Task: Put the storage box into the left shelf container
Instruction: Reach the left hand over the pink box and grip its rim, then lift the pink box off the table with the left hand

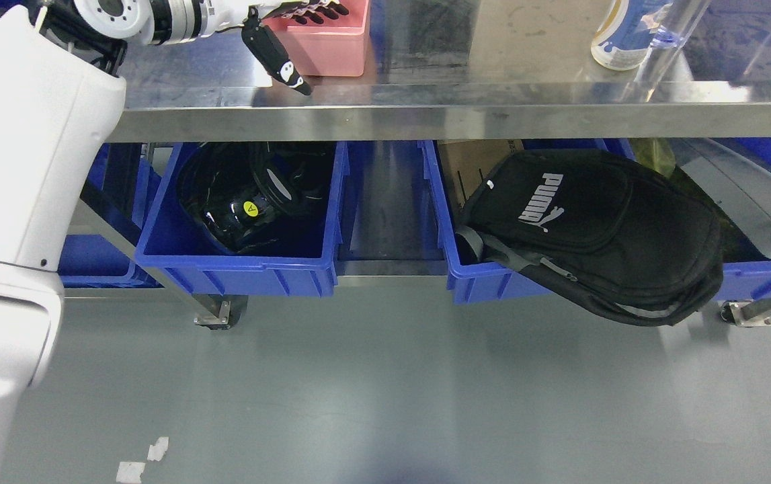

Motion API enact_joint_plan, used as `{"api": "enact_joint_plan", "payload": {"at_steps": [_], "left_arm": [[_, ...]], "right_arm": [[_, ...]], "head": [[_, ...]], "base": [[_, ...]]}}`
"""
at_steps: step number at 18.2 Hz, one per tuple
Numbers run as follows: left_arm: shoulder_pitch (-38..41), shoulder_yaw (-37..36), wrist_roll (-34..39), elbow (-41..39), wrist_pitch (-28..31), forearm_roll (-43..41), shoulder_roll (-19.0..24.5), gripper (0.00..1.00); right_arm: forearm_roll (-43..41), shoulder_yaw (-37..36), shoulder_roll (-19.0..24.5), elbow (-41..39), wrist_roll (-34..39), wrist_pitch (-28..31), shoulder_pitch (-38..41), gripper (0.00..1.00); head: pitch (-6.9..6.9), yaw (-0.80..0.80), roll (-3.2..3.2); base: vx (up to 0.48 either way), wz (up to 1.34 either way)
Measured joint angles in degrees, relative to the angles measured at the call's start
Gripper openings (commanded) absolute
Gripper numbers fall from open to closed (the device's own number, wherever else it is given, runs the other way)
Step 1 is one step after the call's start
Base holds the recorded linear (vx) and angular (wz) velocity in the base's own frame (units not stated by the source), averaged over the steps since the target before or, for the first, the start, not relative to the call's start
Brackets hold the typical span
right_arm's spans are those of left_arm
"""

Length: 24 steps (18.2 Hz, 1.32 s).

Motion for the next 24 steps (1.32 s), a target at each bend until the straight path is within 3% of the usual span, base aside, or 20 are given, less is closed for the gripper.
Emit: {"api": "enact_joint_plan", "payload": {"at_steps": [4, 11, 16, 20, 24], "left_arm": [[-0.49, -0.36, -0.02, 2.42, -1.9, -2.35, -1.82, 0.64], [-0.23, 1.05, -0.49, 6.29, -9.24, -4.58, -4.07, 0.1], [0.25, 5.29, -0.33, 8.62, -13.31, -5.88, -5.52, 0.04], [1.98, 12.8, -1.16, 9.78, -14.85, -5.7, -7.96, 0.0], [5.16, 22.52, -2.15, 10.06, -23.38, -1.97, -10.43, 0.0]], "right_arm": [[0.0, 0.0, 0.0, 0.0, 0.0, -0.28, 0.0, 1.0], [0.0, 0.01, 0.0, 0.0, 0.01, 0.08, 0.0, 1.0], [0.0, 0.01, 0.0, 0.0, 0.15, 0.11, 0.0, 1.0], [0.0, 0.01, 0.0, 0.0, 0.34, 0.11, 0.0, 1.0], [0.0, 0.01, 0.0, 0.0, 0.03, 0.15, 0.0, 1.0]], "head": [[0.0, 0.0, 0.0], [0.0, 0.0, 0.0], [0.0, 0.0, 0.0], [0.0, 0.0, 0.0], [0.0, 0.0, 0.0]], "base": [[0.001, 0.1], [0.0, 0.09], [-0.017, 0.03], [0.001, 0.0], [0.011, 0.04]]}}
